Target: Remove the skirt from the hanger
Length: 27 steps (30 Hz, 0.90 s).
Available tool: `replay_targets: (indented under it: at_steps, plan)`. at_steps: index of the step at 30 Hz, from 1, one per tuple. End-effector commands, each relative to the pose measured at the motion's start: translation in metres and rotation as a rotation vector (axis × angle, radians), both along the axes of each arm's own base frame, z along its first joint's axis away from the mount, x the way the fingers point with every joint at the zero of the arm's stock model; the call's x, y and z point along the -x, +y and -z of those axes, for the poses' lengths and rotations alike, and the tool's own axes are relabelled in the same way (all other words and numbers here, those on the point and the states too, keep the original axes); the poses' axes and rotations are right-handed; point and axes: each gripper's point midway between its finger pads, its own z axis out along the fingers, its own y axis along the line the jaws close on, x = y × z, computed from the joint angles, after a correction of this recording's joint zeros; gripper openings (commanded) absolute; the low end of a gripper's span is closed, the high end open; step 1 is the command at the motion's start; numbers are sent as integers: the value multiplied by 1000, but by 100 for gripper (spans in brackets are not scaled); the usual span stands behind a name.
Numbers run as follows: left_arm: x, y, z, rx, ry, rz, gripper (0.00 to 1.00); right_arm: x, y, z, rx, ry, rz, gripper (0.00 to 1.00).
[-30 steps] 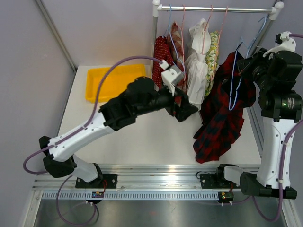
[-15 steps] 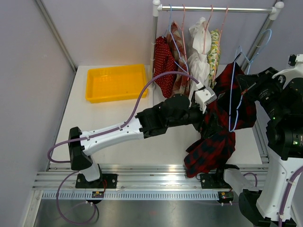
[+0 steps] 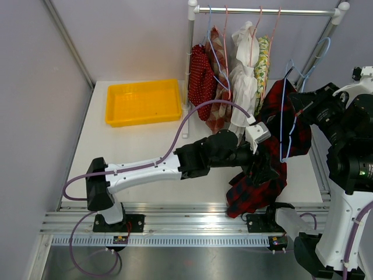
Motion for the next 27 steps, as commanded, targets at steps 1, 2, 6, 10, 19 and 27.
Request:
replay_targets:
  at_steps: [1, 2, 6, 10, 19, 27]
  plan:
    - [2, -5, -17, 80, 5, 4, 93, 7, 6, -42, -9, -154, -28, 0]
    - [1, -6, -15, 78, 5, 1, 84, 9, 6, -45, -10, -161, -28, 0]
    - [-6, -18, -11, 83, 2, -15, 49, 12, 6, -43, -18, -156, -25, 0]
    - [-11, -23, -19, 84, -19, -32, 0, 9, 4, -33, -24, -132, -11, 0]
    - [-4, 14, -49, 83, -64, -68, 0, -6, -9, -3, 11, -113, 49, 0]
    - [12, 39, -78, 105, -97, -63, 0, -28, -34, 27, 62, -118, 175, 0]
